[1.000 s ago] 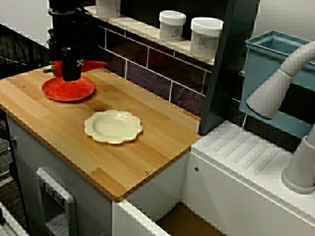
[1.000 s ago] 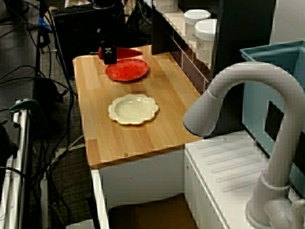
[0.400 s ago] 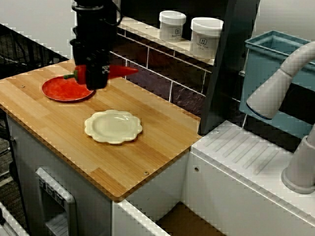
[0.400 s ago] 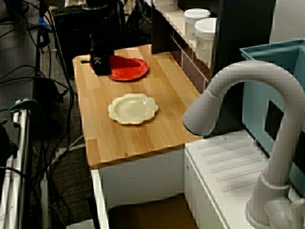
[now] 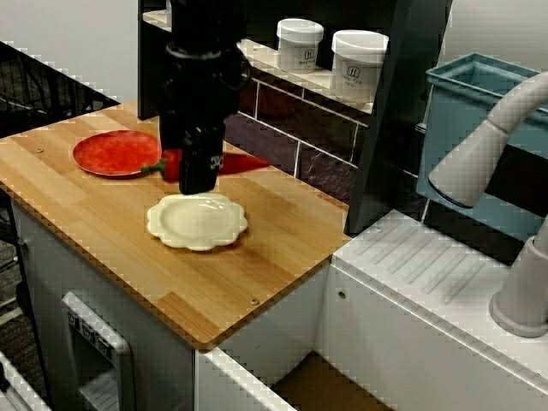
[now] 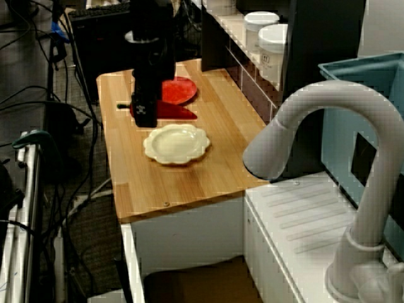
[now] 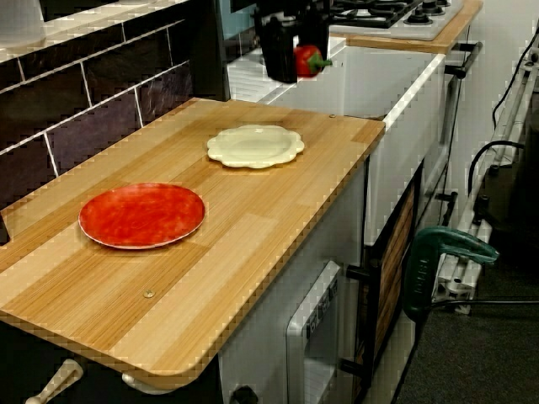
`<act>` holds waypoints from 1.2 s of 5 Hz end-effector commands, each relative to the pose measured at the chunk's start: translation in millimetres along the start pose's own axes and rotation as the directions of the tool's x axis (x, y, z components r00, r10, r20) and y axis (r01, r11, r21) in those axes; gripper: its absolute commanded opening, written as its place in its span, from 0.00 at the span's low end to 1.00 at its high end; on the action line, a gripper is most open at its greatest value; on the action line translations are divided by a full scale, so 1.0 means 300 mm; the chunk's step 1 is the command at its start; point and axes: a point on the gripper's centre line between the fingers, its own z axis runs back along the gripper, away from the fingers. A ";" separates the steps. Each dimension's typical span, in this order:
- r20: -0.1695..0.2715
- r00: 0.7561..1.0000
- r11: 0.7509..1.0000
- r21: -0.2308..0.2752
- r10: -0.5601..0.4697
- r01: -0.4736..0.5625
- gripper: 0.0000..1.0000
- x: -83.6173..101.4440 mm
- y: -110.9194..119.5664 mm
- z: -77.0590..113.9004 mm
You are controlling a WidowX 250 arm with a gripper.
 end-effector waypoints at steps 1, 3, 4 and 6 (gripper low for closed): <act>-0.007 0.999 0.998 0.038 0.051 -0.051 0.00 0.019 0.091 0.001; -0.021 0.995 0.993 0.069 0.095 -0.094 0.00 -0.002 0.149 -0.025; -0.029 0.995 0.992 0.089 0.093 -0.090 0.00 -0.004 0.143 -0.039; -0.044 0.995 0.990 0.111 0.094 -0.089 0.00 0.005 0.140 -0.061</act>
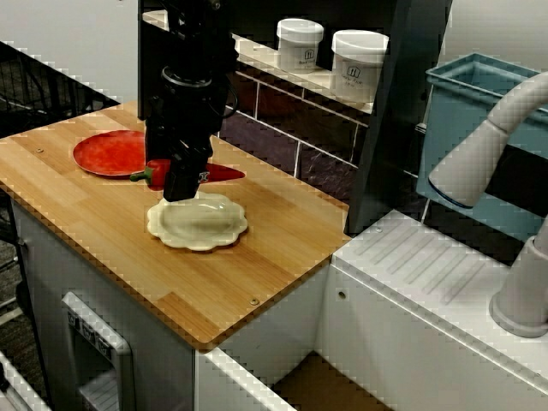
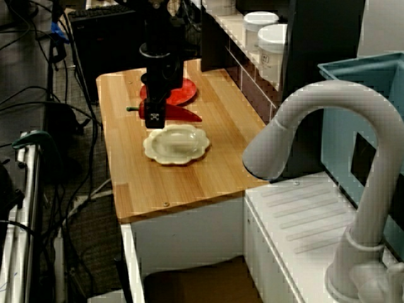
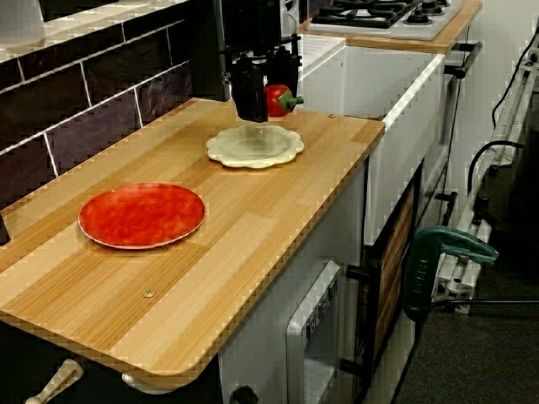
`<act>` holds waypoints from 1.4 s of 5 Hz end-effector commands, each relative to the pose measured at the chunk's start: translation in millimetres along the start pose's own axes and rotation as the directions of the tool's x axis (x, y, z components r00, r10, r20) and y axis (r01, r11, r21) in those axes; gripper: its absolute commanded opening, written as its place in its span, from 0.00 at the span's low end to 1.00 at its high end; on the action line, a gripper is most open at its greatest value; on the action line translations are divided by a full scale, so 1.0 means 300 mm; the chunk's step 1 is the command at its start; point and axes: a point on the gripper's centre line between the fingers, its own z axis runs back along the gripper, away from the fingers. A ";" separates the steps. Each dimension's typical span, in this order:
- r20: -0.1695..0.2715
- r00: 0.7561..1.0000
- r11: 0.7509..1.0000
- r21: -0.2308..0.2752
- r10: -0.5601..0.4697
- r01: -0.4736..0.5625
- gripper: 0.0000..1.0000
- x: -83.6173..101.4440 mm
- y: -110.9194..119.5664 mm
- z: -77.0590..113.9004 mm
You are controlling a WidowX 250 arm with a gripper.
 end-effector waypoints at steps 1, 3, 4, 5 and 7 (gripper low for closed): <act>-0.007 1.000 1.000 0.014 0.008 -0.008 0.00 0.007 0.016 0.006; -0.020 1.000 1.000 0.022 0.010 -0.009 1.00 0.002 0.012 -0.001; -0.026 1.000 1.000 0.016 0.008 -0.008 1.00 -0.003 0.006 0.001; -0.020 1.000 1.000 0.012 0.005 -0.005 1.00 -0.013 0.001 0.011; 0.018 1.000 0.999 -0.047 0.023 -0.022 1.00 -0.049 0.044 0.075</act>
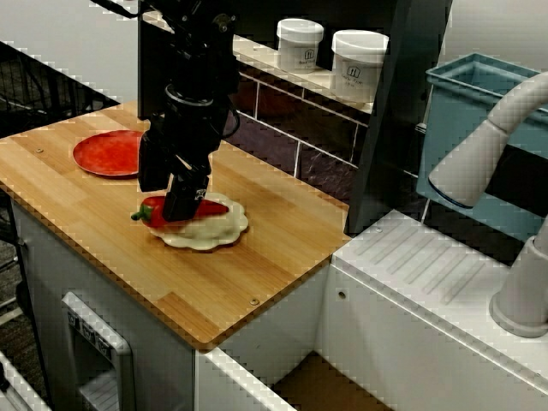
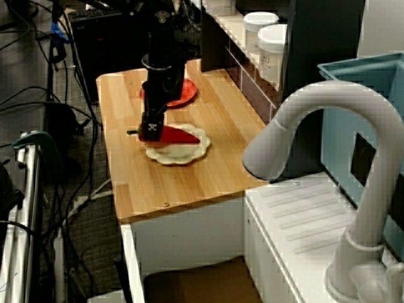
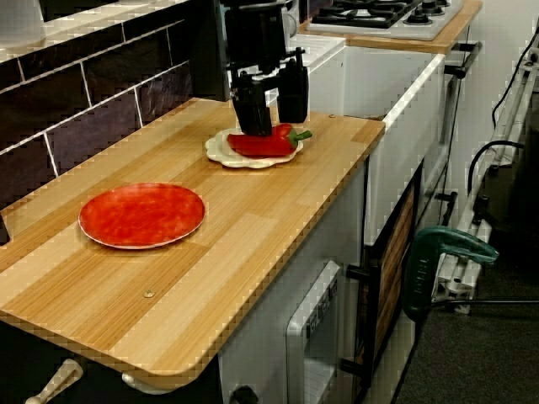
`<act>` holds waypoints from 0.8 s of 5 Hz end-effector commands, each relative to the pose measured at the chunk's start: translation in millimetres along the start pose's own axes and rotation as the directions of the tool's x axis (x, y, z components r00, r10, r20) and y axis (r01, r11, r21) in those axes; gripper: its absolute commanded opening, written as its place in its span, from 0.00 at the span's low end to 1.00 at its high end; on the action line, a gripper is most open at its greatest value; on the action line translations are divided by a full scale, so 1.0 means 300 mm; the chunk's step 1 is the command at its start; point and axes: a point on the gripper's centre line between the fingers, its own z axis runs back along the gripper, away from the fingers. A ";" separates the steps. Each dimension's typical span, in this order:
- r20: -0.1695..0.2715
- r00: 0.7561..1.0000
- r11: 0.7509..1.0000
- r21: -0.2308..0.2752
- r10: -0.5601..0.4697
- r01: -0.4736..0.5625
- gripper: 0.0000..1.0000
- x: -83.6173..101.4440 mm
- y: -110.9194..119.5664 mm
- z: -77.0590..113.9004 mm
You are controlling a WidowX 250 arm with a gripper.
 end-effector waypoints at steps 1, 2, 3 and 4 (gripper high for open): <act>0.115 0.992 0.998 -0.041 0.049 -0.044 1.00 -0.067 0.087 0.134; 0.137 0.988 0.997 -0.043 0.065 -0.060 1.00 -0.093 0.108 0.149; 0.150 0.983 0.994 -0.043 0.107 -0.102 1.00 -0.116 0.159 0.153; 0.146 0.977 0.988 -0.045 0.155 -0.150 1.00 -0.128 0.220 0.142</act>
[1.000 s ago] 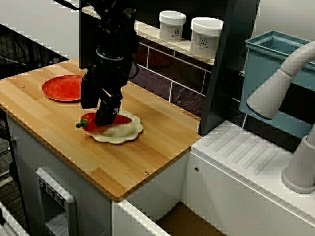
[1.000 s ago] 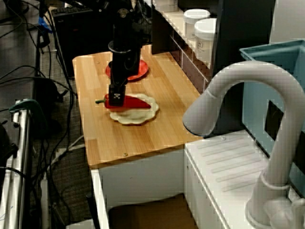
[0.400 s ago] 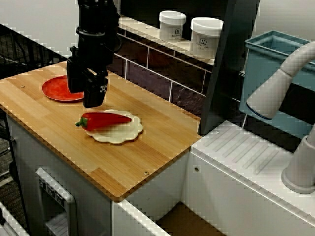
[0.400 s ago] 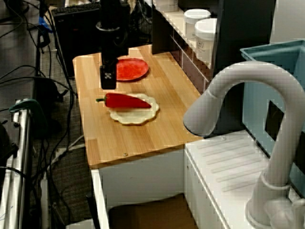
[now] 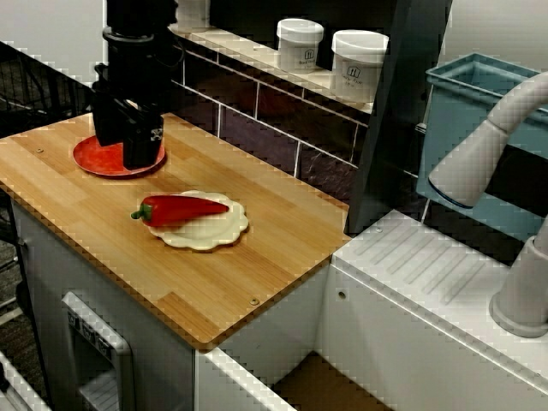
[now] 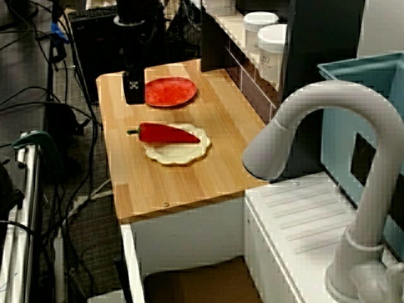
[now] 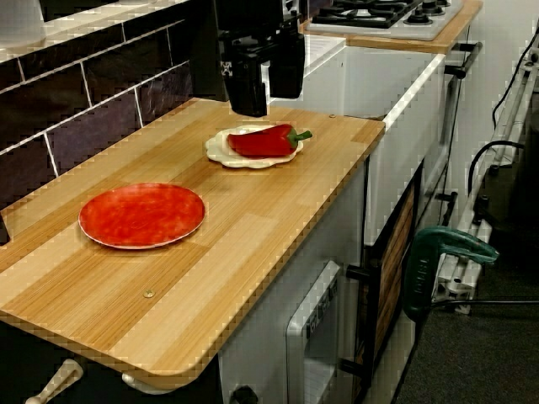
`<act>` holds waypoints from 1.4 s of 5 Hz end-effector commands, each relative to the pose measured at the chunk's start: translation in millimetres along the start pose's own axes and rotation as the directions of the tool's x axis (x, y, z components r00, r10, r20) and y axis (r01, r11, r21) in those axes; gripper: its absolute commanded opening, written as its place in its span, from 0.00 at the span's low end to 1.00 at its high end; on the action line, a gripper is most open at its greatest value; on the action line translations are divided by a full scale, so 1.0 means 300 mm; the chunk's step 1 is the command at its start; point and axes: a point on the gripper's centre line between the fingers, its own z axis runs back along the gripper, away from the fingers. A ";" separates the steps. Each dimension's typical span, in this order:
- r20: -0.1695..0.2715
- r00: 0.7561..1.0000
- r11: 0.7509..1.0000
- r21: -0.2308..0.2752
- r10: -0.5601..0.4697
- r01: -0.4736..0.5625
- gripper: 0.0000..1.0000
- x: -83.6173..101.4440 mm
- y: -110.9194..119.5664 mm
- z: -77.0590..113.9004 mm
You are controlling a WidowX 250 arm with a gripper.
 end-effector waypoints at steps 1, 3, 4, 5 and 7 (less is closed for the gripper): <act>0.037 0.995 0.995 0.026 0.096 -0.097 1.00 -0.019 0.134 0.039; 0.032 0.992 0.991 0.040 0.124 -0.125 1.00 -0.016 0.186 0.028; 0.031 0.991 0.990 0.048 0.130 -0.132 1.00 -0.019 0.195 0.025; 0.030 0.991 0.990 0.052 0.129 -0.131 1.00 -0.019 0.198 0.023; 0.026 0.990 0.988 0.070 0.138 -0.140 1.00 -0.020 0.211 0.011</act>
